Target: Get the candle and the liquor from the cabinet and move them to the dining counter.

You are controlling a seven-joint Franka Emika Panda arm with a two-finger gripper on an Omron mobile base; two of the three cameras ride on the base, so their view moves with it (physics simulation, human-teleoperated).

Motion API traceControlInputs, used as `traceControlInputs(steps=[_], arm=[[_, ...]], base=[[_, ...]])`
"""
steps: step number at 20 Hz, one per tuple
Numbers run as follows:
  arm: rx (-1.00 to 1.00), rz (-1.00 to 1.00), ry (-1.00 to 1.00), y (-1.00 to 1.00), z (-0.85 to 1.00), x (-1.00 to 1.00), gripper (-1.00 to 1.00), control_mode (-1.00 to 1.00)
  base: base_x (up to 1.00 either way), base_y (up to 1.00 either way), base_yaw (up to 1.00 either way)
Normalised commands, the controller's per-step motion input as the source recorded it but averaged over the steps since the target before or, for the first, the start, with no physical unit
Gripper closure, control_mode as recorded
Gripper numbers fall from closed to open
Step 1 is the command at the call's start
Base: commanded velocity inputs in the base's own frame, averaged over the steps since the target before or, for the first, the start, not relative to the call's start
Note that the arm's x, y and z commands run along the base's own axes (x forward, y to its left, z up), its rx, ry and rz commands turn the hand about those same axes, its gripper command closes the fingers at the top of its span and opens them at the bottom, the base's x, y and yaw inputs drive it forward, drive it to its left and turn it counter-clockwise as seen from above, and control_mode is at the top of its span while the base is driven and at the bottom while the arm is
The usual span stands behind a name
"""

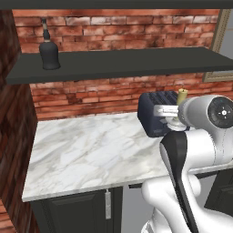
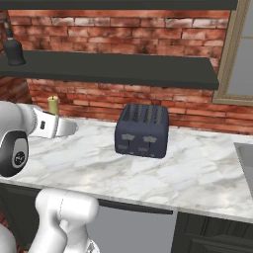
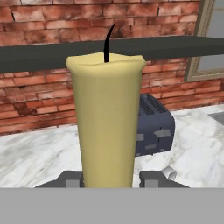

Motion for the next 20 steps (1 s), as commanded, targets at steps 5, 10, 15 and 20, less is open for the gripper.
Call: traceControlInputs(steps=[5,10,15,20], arm=[[0.0,0.0,0.0,0.0,0.0,0.0,1.0,1.0],[0.0,0.0,0.0,0.0,0.0,0.0,1.0,1.0],[0.0,0.0,0.0,0.0,0.0,0.0,1.0,1.0],[0.0,0.0,0.0,0.0,0.0,0.0,1.0,1.0]], base=[[-0.63,0.0,0.03],[-0.92,0.0,0.0],[-0.34,0.05,-0.57],[-0.01,0.02,-1.0]])
